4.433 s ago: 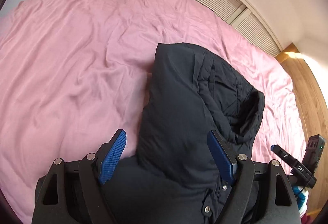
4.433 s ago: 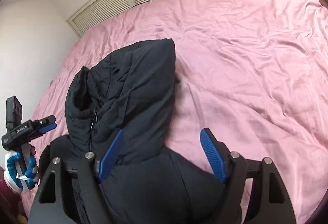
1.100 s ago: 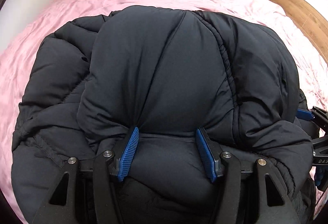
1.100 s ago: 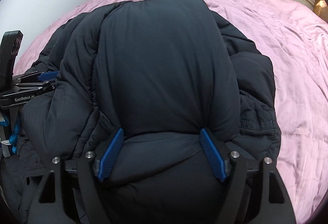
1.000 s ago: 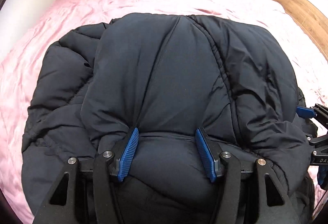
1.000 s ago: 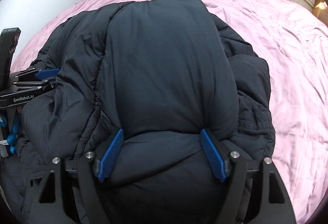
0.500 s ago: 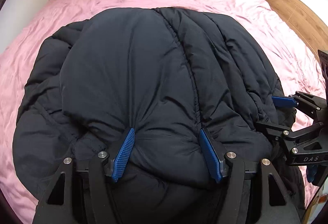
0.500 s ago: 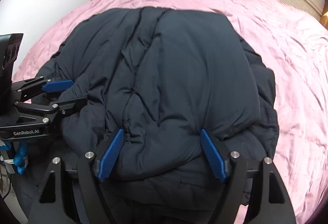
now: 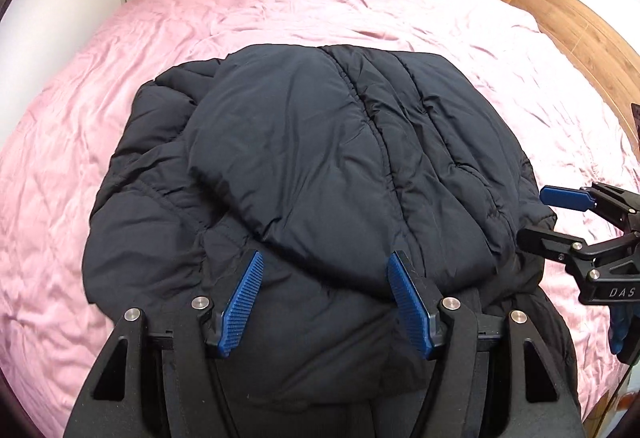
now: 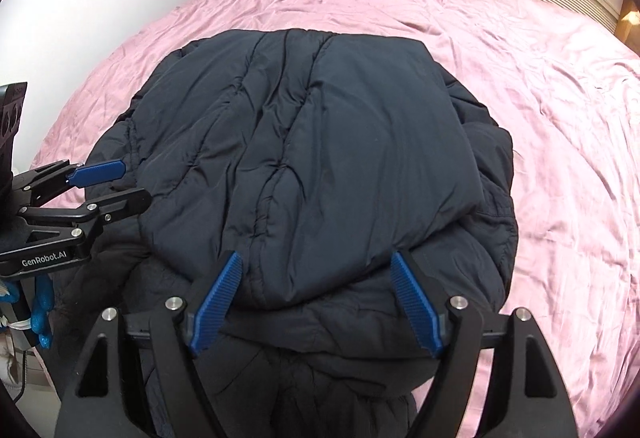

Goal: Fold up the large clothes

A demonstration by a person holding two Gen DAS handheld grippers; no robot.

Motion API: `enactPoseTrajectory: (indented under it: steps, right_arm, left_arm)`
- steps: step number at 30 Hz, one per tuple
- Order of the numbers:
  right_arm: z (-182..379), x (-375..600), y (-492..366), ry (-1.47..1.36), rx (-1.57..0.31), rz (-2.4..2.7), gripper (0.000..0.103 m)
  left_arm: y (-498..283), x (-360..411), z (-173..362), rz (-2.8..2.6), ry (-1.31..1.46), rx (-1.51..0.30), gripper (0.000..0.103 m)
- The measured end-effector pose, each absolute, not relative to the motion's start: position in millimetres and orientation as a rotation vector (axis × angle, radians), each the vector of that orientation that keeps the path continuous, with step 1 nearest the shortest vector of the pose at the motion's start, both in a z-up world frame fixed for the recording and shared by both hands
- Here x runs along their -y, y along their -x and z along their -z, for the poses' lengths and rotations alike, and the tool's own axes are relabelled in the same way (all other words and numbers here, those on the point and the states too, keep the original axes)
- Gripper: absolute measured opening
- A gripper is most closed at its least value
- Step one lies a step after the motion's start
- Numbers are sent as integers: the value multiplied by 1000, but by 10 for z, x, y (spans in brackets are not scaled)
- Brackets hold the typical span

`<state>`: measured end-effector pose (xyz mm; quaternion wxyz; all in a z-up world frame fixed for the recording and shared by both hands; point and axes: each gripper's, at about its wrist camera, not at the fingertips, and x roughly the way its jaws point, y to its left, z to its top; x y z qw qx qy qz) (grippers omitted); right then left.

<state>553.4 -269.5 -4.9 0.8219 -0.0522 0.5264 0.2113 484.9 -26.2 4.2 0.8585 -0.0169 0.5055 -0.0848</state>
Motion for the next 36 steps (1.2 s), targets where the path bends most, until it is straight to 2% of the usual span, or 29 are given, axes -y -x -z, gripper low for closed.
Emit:
enactPoseTrajectory:
  steps: [6,10,11,13,16,22,28,36]
  right_arm:
    - [-298,3033,-5203,77,-1109,-400,77]
    - [-488,3373,-4863,48,-1119,-304,82]
    - [-533,3459,-4761,33,-1127,-277,83]
    - [-624,3624,-4572,8,-1141,-219,84]
    - [-816,3895,-4242,-42,-1151,-130,88]
    - [-1188,4341,-3687,-122,-1129,31,95]
    - [-1325,4650,-3244,-188,-1122,134,99]
    - [-1133,4814,-2762,-281,-1179,223,99]
  left_arm:
    - [-4488,-29,-291,145,45,-1080,64]
    - [-4248,-297,-457,141,53,-1093,65]
    - [-4195,-362,-496,138,50,-1096,67]
    - [-4043,-534,-593,137,56,-1097,78]
    - [-3800,-774,-736,123,55,-1092,86]
    - [-3398,-1391,-885,69,103,-1093,89]
    - [-3047,-2027,-759,12,168,-1118,89]
    - [-2622,-2487,-301,31,304,-1182,89]
